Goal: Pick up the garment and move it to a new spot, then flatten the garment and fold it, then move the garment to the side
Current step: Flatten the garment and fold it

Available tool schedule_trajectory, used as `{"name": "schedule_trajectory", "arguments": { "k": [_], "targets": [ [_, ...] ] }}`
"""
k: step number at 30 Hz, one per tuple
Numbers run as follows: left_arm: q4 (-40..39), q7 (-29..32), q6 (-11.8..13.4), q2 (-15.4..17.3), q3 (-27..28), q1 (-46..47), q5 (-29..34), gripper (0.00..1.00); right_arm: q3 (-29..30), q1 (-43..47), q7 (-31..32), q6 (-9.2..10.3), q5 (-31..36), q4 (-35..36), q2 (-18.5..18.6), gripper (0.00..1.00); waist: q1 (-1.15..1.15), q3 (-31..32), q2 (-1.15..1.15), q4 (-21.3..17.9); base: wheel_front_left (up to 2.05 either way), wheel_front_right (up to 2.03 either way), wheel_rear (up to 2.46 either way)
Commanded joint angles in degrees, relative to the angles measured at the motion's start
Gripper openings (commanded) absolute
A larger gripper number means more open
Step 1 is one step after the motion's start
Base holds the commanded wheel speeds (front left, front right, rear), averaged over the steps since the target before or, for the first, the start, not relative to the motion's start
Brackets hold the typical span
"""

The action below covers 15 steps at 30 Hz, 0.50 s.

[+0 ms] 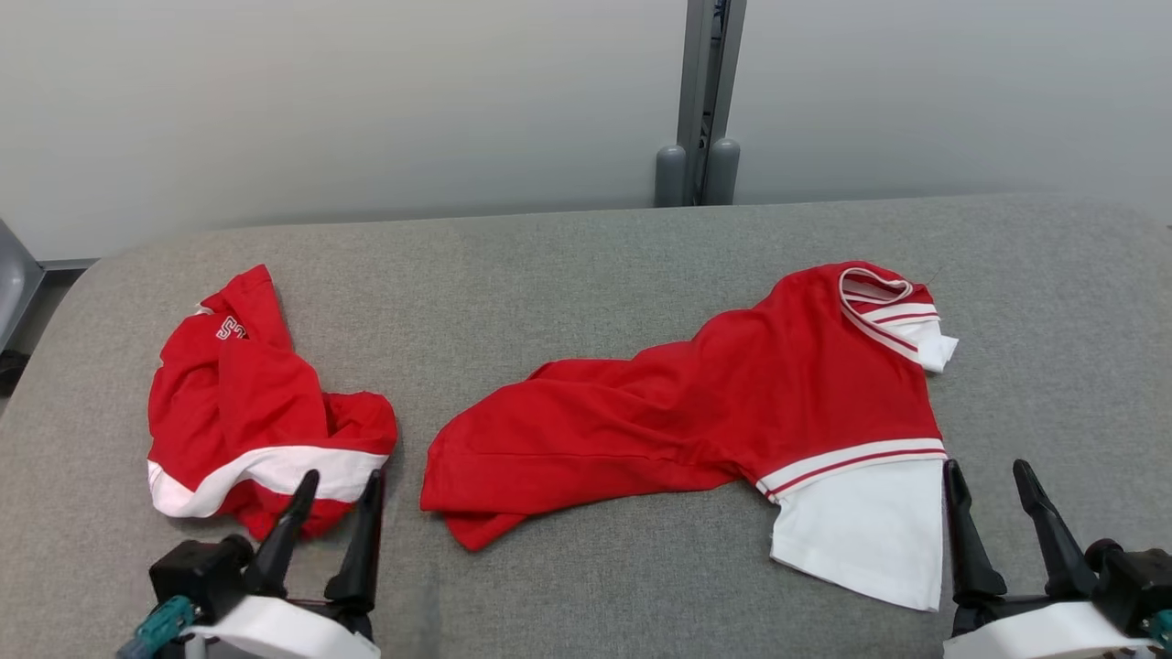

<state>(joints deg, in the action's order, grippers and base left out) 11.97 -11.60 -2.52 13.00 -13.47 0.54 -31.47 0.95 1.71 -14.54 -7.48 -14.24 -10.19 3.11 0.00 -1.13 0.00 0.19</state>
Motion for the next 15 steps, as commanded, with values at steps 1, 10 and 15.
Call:
{"name": "schedule_trajectory", "arguments": {
  "k": [1, 10, 15],
  "targets": [
    [0.0, 0.8, -0.7, -0.1, -0.4, 2.1, -0.7, 1.0, 0.1, -0.7, 0.2, -0.02, -0.2, -0.5, 0.6, 1.0, 0.0, -0.4, 0.0, -0.1, 0.0, 0.0, 0.0],
    [3.3, 8.9, -2.6, 0.4, -3.2, 6.2, -3.3, 1.0, 1.3, -3.2, 11.2, -0.02, -1.3, -8.7, 1.6, 1.0, 0.0, -3.2, 0.0, -1.7, 0.0, 0.0, 0.0],
    [6.2, 12.4, -3.5, 1.4, -4.5, 10.4, -4.0, 1.0, 0.5, -5.7, 15.5, -0.02, -2.3, -11.7, 0.9, 1.0, 0.0, -5.7, 0.0, -2.4, 0.0, 0.0, 0.0]
  ]
}}
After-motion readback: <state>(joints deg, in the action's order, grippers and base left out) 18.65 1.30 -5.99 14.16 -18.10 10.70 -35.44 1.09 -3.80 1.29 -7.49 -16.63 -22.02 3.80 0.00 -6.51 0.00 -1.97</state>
